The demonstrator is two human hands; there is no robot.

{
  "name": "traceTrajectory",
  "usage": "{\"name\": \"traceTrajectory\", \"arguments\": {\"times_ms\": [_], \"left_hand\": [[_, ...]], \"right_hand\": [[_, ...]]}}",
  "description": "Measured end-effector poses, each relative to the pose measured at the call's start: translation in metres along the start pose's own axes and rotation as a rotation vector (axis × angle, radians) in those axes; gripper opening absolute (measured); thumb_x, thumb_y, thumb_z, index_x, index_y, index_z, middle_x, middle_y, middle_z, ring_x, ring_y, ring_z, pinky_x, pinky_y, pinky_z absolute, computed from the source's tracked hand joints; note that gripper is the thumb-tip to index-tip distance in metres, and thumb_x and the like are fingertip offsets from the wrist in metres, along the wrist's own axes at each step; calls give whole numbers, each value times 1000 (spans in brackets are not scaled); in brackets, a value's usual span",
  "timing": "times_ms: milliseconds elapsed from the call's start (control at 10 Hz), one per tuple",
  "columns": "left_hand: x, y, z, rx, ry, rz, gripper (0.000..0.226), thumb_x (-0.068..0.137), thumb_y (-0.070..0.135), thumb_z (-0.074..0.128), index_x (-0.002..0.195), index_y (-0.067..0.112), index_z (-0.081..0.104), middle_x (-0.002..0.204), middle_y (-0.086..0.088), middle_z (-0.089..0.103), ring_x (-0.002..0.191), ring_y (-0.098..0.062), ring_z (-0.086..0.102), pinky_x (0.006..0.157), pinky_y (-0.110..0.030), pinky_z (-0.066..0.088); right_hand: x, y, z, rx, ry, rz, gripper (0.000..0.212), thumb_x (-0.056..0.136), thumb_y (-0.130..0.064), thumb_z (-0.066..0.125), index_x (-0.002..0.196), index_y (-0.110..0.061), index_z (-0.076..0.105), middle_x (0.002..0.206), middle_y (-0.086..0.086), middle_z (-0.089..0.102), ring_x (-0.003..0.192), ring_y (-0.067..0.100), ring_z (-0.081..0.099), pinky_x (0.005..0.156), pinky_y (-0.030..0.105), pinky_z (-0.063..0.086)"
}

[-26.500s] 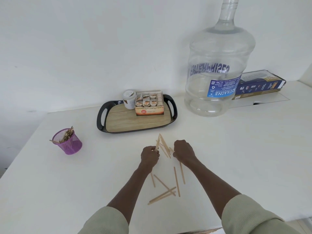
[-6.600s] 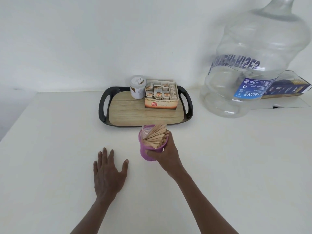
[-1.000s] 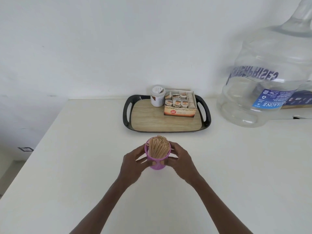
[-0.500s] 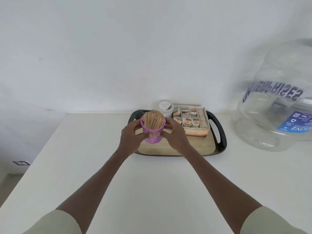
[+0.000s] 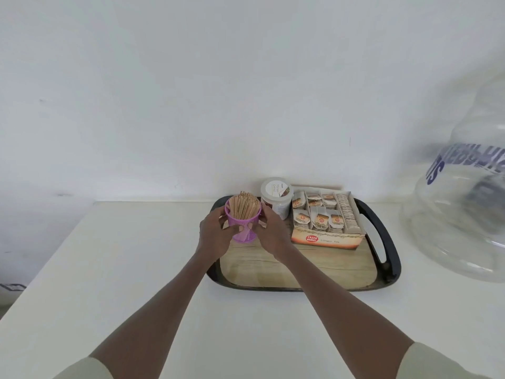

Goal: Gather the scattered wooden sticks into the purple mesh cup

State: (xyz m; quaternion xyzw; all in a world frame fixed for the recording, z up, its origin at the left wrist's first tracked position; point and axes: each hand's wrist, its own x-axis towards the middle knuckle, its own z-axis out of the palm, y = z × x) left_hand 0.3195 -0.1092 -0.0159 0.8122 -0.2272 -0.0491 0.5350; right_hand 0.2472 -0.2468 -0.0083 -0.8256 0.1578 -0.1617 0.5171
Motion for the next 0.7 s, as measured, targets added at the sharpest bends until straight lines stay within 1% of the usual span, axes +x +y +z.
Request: {"name": "traceTrajectory", "arguments": {"times_ms": [100, 200, 300, 400, 500, 600, 700], "left_hand": [[9, -5, 4, 3, 19, -13, 54, 76, 5, 80, 125, 15, 62, 107, 12, 65, 94, -3, 62, 78, -8, 47], [18, -8, 6, 26, 27, 5, 55, 76, 4, 80, 127, 15, 61, 106, 16, 62, 89, 13, 57, 71, 3, 42], [23, -10, 7, 50, 38, -19, 55, 76, 6, 80, 127, 13, 61, 101, 18, 61, 86, 16, 55, 70, 6, 39], [26, -10, 9, 63, 55, -37, 56, 76, 7, 81, 127, 12, 60, 104, 14, 61, 88, 5, 58, 69, 5, 40], [25, -8, 10, 56, 70, -37, 57, 75, 8, 82, 127, 11, 60, 104, 13, 61, 92, -2, 58, 69, 6, 39], [24, -6, 9, 36, 59, -28, 56, 75, 6, 81, 127, 11, 61, 99, 17, 61, 84, 11, 58, 69, 7, 38], [13, -3, 5, 1, 81, -55, 56, 78, 1, 75, 130, 13, 60, 102, 21, 60, 88, 15, 57, 68, 6, 38]], "right_hand": [[10, 4, 3, -21, 12, 1, 44, 90, -1, 62, 132, -10, 56, 122, 5, 67, 113, 21, 62, 101, 39, 50], [16, 5, 8, -36, 30, 17, 40, 91, 0, 59, 131, -9, 58, 120, 6, 68, 110, 21, 62, 99, 36, 51], [19, 7, 12, -41, 65, 49, 35, 93, -1, 56, 126, -10, 61, 114, 7, 70, 103, 20, 63, 89, 27, 50], [21, 6, 15, -33, 72, 82, 31, 94, -2, 55, 124, -9, 61, 112, 8, 70, 103, 23, 63, 90, 32, 51], [21, 5, 16, -31, 77, 109, 25, 95, -4, 55, 119, -5, 62, 111, 12, 68, 103, 26, 63, 92, 39, 52], [19, 5, 15, -35, 69, 145, 19, 94, -5, 57, 112, -3, 61, 108, 13, 67, 99, 28, 62, 87, 41, 51], [14, 7, 12, -70, 41, 204, 3, 89, -3, 57, 88, -5, 56, 86, 8, 61, 82, 25, 56, 68, 32, 47]]}}
